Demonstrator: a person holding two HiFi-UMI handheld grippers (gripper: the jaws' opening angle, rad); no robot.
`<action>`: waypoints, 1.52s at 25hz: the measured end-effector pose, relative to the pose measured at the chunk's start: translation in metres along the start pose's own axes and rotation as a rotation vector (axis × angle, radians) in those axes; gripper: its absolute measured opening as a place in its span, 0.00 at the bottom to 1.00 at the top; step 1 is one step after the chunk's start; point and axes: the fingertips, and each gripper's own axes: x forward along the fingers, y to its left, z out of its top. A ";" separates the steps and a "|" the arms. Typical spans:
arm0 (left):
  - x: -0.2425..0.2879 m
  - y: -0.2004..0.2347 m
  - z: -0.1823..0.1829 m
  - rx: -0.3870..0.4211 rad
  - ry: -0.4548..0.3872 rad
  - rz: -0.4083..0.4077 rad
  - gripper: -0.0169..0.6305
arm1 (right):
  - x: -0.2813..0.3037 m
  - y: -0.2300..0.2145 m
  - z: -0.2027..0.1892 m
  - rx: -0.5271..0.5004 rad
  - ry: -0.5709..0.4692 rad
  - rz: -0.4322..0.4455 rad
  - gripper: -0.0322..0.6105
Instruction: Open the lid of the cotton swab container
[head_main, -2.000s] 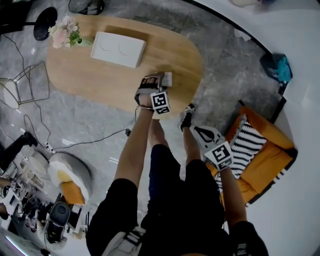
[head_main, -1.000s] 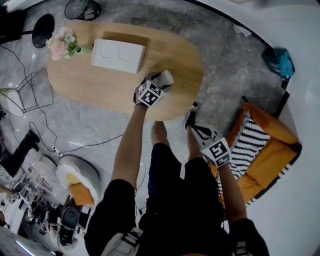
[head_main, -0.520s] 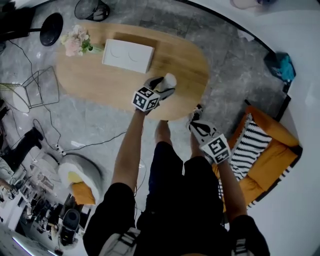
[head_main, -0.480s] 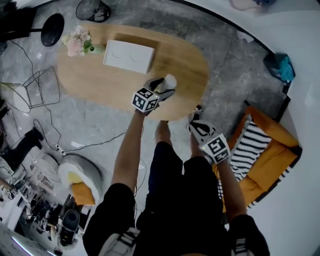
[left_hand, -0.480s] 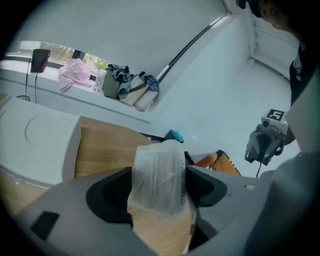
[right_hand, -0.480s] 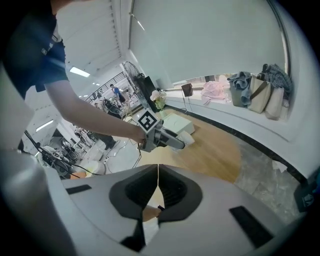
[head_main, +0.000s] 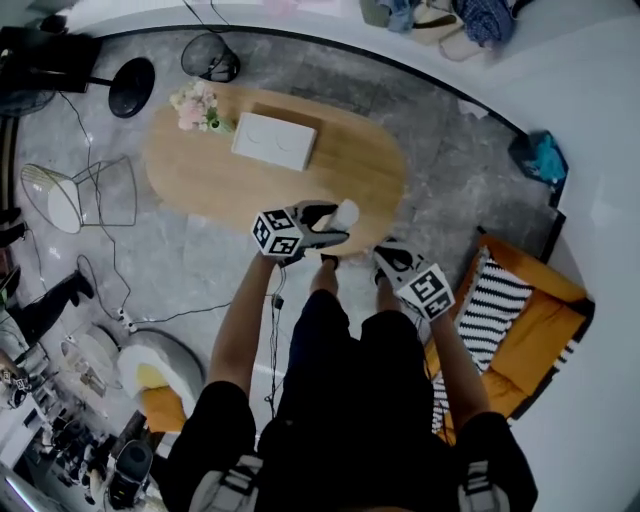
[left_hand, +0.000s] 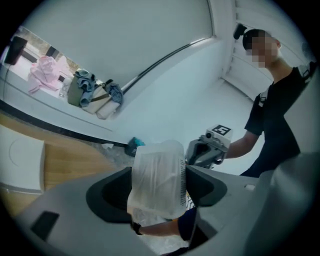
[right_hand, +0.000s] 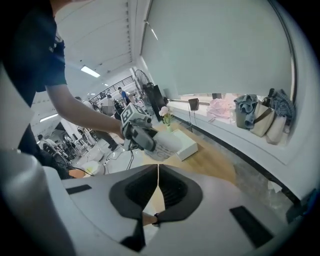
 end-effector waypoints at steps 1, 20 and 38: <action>-0.005 -0.017 0.005 0.007 0.007 -0.034 0.53 | -0.005 0.004 0.007 -0.010 -0.007 -0.001 0.05; -0.056 -0.228 0.088 0.093 -0.118 -0.235 0.53 | -0.128 0.063 0.095 -0.236 -0.218 0.016 0.05; -0.038 -0.369 0.128 0.010 -0.477 -0.581 0.53 | -0.258 0.144 0.142 -0.508 -0.321 0.385 0.18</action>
